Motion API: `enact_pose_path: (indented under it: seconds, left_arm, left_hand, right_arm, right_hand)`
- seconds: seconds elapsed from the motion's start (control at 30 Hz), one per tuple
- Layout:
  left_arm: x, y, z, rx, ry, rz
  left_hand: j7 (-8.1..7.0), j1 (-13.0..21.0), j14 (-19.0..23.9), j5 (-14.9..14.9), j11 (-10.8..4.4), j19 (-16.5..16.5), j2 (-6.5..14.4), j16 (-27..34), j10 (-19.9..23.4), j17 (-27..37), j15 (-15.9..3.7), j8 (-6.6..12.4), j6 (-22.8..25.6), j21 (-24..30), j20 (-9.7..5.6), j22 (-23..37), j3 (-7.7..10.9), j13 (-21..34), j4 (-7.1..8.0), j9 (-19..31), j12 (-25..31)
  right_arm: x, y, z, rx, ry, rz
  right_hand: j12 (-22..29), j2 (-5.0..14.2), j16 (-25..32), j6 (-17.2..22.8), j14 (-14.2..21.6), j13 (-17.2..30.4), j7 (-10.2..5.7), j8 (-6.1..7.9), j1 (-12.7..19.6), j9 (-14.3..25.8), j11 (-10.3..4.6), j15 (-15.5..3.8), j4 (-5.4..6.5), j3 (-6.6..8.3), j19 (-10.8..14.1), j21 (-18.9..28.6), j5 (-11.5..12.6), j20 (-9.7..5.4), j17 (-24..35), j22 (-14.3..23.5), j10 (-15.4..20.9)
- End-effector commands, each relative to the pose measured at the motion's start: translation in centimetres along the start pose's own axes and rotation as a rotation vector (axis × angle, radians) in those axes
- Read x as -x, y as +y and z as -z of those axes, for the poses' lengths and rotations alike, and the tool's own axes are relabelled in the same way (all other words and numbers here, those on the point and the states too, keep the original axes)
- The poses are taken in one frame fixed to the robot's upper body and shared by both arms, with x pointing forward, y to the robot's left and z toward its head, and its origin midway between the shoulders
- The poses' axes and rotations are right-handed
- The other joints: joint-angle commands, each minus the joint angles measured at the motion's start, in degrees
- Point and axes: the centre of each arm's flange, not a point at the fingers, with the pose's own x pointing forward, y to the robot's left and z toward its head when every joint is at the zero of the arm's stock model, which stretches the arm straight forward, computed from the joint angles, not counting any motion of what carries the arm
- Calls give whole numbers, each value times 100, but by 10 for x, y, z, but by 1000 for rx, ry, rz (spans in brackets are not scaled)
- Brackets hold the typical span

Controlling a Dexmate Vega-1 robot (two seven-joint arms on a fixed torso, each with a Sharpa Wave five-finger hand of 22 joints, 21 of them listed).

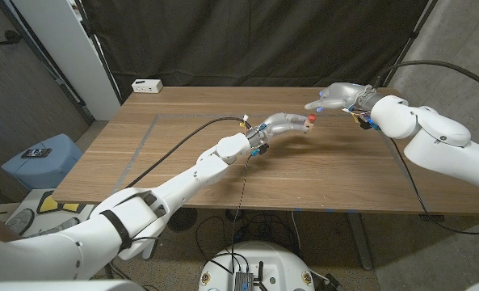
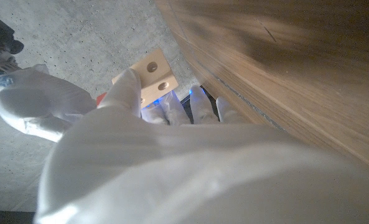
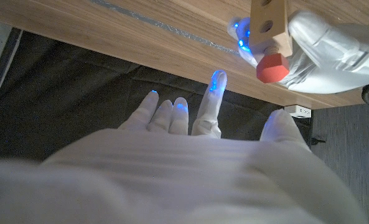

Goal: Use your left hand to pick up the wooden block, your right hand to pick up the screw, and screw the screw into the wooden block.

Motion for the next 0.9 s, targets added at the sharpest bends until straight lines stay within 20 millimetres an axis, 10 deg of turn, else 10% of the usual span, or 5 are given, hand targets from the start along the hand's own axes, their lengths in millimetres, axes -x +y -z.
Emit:
enact_pose_path:
  seconds: [0.03,0.9]
  left_arm:
    - [-4,3,-1,14,-18,-17]
    - [-13,8,8,160,-39,-48]
  left_hand:
    - [19,-50,56,34,10,51,15,3,1,21,-290,40,117,29,7,15,35,7,5,27,21]
    - [37,-81,97,31,16,166,25,16,19,21,-248,39,123,77,-8,24,50,-3,12,26,28]
  right_arm:
    - [2,1,10,-163,-8,55]
    - [5,25,31,-594,-68,194]
  right_hand:
    - [-10,26,-12,-110,18,12,-6,-68,-35,15,55,39,-31,-8,-39,-4,45,4,17,17,1]
    - [-59,176,-88,-724,-163,18,5,-589,34,-28,139,129,-127,47,-244,-30,101,16,0,15,-220]
